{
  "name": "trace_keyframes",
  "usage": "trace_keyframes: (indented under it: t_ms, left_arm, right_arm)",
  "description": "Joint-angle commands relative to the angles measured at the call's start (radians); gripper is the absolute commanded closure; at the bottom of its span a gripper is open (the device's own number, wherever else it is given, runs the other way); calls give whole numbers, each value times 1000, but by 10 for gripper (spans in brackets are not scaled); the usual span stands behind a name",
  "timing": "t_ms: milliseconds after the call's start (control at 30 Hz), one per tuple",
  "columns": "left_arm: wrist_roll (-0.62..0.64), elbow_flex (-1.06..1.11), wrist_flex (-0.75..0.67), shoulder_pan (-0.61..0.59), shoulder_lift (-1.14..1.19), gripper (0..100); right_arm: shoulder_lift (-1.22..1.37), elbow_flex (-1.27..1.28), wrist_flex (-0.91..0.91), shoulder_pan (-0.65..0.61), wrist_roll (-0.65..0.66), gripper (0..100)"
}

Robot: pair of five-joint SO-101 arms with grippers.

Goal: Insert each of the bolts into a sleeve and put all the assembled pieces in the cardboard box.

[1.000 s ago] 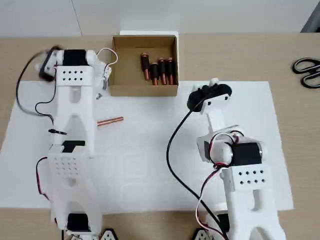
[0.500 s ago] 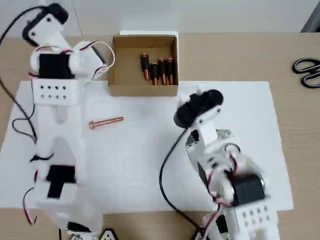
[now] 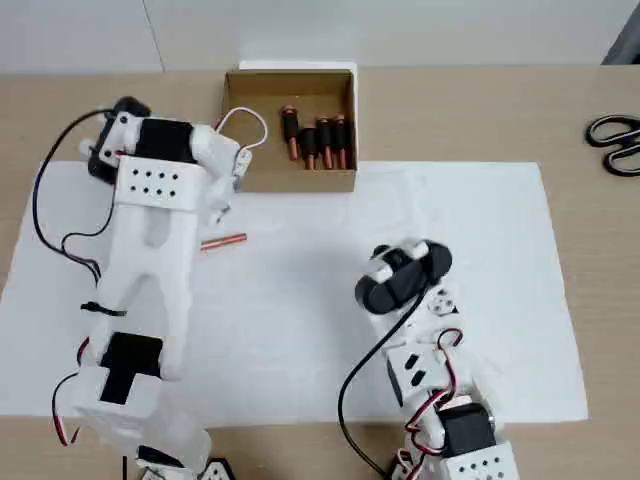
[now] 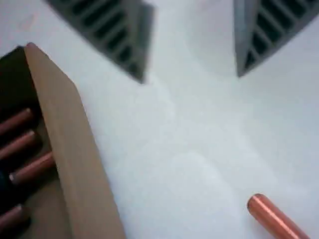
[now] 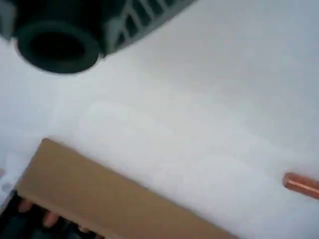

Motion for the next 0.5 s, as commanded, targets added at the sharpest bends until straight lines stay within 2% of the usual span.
trace_keyframes:
  t_ms: [0,133,467]
  left_arm:
    - [89,7,-17,-3,14,780]
    - [157,33,-15,-21,127,716]
    - [269,18,-17,-130,387,711]
  right_arm:
    - [-13,26,-47,-2,3,994]
    - [-2,28,-45,-2,3,994]
    - [-2,28,-45,-2,3,994]
